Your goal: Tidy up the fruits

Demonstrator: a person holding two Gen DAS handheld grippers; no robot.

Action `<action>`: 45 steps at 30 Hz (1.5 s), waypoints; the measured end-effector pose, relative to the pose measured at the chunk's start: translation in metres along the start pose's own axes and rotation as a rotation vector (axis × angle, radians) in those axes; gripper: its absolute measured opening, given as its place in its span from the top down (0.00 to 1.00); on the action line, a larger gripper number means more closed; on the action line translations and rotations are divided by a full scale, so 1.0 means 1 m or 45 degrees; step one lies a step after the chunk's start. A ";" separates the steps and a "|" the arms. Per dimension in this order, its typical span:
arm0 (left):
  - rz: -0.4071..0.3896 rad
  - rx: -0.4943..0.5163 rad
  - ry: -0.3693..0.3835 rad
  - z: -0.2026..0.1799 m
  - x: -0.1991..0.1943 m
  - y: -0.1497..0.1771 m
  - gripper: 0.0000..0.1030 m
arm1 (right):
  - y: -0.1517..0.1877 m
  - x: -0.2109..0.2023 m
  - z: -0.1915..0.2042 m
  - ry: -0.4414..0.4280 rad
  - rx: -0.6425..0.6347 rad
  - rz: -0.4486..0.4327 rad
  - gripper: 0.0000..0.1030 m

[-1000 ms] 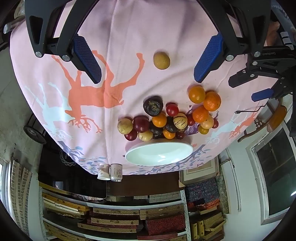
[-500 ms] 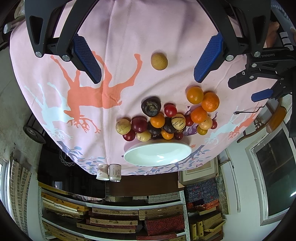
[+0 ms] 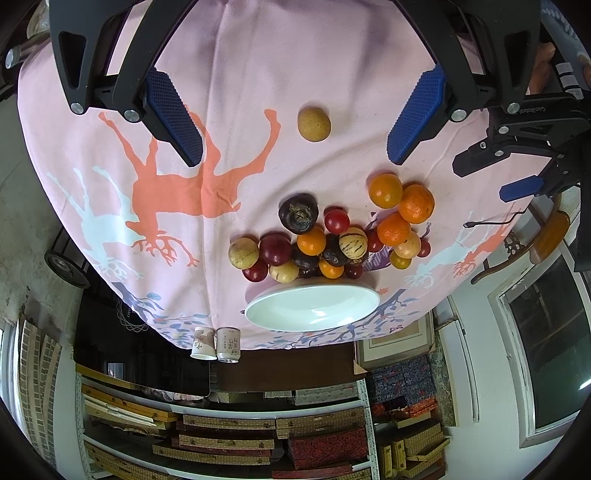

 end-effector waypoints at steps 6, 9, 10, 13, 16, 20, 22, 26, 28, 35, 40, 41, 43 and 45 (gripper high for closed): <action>0.000 0.001 0.001 0.000 0.000 0.000 0.04 | 0.000 -0.001 0.004 -0.001 -0.001 0.003 0.03; 0.001 0.001 0.000 0.000 0.000 0.000 0.04 | 0.002 0.000 0.009 -0.002 -0.004 0.006 0.03; 0.002 0.000 0.000 0.000 0.000 0.000 0.04 | 0.003 -0.001 0.010 -0.001 -0.005 0.008 0.03; 0.005 -0.002 0.001 0.001 0.000 0.001 0.04 | 0.004 0.000 0.012 -0.004 -0.005 0.012 0.03; 0.007 -0.003 0.003 0.002 -0.001 0.001 0.04 | 0.005 0.000 0.012 -0.007 -0.002 0.010 0.03; 0.008 -0.003 0.002 0.002 0.000 0.002 0.04 | 0.004 0.000 0.010 -0.010 0.001 0.012 0.03; 0.009 -0.002 0.001 0.002 0.000 0.002 0.04 | 0.004 0.000 0.010 -0.012 0.000 0.012 0.03; 0.013 -0.002 0.001 0.002 -0.001 0.003 0.04 | 0.005 0.000 0.013 -0.015 -0.001 0.018 0.03; 0.013 -0.002 0.002 0.001 0.000 0.003 0.04 | 0.003 0.003 0.008 -0.020 0.001 0.021 0.03; 0.022 -0.012 0.004 0.003 0.003 0.003 0.04 | 0.004 0.004 0.010 -0.021 0.002 0.024 0.03; 0.023 -0.011 0.004 0.003 0.003 0.003 0.04 | 0.005 0.005 0.011 -0.025 0.004 0.026 0.03; 0.024 -0.011 0.004 0.003 0.003 0.003 0.04 | 0.004 0.005 0.010 -0.028 0.003 0.028 0.03; 0.027 -0.011 0.003 0.003 0.004 0.003 0.04 | 0.006 0.005 0.011 -0.028 0.002 0.030 0.03; 0.029 -0.010 0.003 0.003 0.004 0.003 0.04 | 0.005 0.005 0.010 -0.029 0.004 0.031 0.03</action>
Point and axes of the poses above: each gripper's, at about its wrist camera, not at the fingertips, and x roughly the way its jaws point, z to its left, y to its underside, the point moved 3 cm from there along x, roughly the way its jaws point, and after that the axes turned 10 degrees about z, right-handed, at the moved point
